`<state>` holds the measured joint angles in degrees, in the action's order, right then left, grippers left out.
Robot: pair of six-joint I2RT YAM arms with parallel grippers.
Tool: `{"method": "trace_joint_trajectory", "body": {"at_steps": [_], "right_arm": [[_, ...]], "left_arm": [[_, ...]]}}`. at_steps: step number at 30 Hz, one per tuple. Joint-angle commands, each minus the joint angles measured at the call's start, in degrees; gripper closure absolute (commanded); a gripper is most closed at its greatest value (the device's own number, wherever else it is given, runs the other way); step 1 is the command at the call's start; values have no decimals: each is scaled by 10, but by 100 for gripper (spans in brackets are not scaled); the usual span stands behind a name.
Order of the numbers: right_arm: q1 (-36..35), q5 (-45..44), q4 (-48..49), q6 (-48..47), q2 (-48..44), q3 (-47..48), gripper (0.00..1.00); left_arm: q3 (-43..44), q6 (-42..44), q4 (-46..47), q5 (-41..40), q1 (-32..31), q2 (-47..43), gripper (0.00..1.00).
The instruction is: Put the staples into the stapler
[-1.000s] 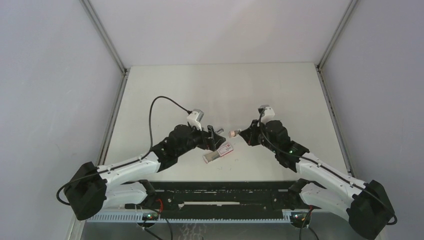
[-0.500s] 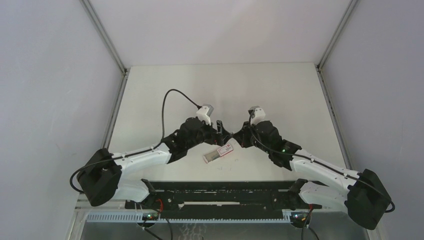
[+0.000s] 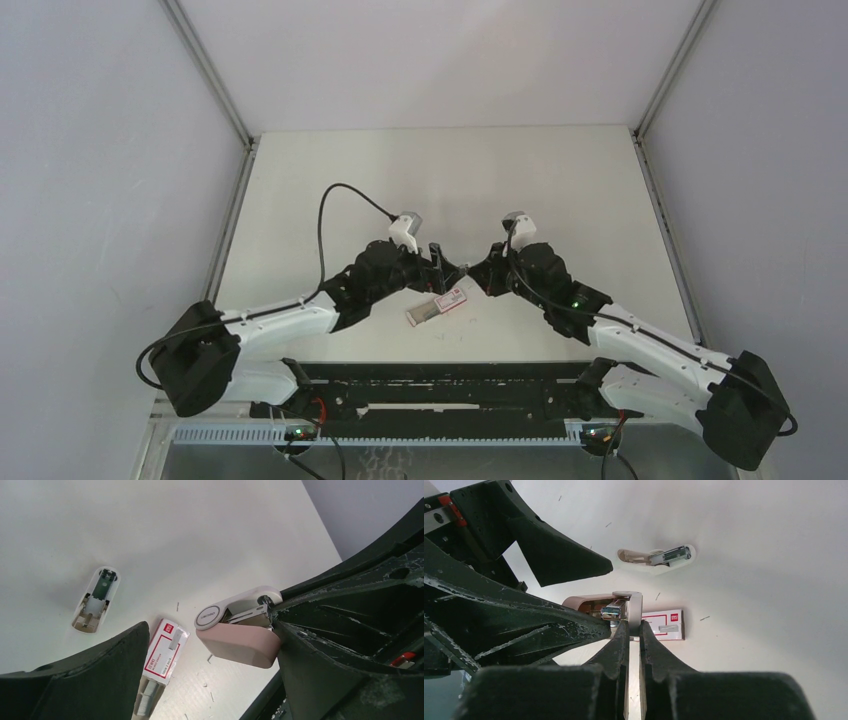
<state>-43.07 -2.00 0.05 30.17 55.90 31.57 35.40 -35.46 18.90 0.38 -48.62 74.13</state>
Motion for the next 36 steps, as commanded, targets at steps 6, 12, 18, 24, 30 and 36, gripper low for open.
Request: {"method": "trace_joint_trajectory", "body": {"at_steps": [6,12,18,24,30,36], "right_arm": [[23,25,13,-5,-42,7,100],[50,54,21,18,-68,-12,100],[76,105,36,38,-82,-20,100],[93,138,41,51,-92,-25,100],[120,163,57,57,-37,-25,100],[145,209,90,42,48,-6,100]], "left_arm": [[-47,-20,29,-9,23,-33,4],[-71,-26,33,-7,29,-46,4],[-91,-27,35,-6,30,-48,4],[-113,-28,42,-11,30,-61,4],[-161,-25,65,-29,33,-125,3],[-182,-11,13,-43,59,-213,0]]}}
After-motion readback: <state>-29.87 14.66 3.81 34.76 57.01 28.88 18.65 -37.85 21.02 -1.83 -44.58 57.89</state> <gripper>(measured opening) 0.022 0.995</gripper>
